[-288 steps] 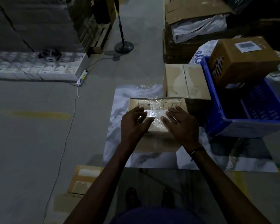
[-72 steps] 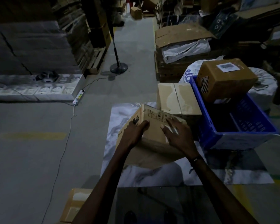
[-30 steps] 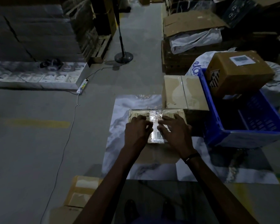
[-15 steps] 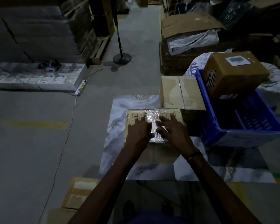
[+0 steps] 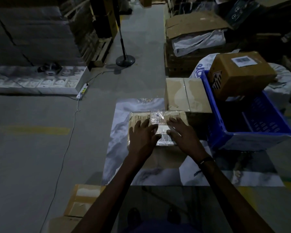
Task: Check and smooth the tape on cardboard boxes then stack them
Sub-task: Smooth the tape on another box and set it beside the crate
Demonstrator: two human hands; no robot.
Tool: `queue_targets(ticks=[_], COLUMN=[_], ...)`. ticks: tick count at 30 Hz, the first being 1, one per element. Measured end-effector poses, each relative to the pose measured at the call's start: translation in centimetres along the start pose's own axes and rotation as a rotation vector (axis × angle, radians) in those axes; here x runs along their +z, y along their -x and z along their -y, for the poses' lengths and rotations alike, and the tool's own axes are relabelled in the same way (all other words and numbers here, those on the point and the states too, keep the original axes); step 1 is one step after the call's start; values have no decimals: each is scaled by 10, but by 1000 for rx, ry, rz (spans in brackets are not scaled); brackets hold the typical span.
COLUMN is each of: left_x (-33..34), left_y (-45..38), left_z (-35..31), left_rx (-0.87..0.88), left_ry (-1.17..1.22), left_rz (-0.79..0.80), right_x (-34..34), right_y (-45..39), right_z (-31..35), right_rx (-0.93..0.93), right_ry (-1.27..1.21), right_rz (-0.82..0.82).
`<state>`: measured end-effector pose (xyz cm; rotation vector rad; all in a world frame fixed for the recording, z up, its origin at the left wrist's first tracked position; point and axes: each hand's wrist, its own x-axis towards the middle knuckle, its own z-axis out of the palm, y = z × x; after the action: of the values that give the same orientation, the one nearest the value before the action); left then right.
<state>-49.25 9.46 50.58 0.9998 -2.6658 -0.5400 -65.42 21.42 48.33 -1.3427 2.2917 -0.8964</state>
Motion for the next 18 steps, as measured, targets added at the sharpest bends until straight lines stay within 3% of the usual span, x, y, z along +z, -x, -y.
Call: queue_targets(ticks=[8,18], left_x=[18,18], left_y=[17,14], left_z=[8,-13], left_rx=[-8,2], left_ry=[53,-34], left_rz=[59,93], right_x=[9,15], right_y=[5,3], right_z=[5,2], right_rx=[-67,-88], right_ry=[235,113], right_rz=[-65,-97])
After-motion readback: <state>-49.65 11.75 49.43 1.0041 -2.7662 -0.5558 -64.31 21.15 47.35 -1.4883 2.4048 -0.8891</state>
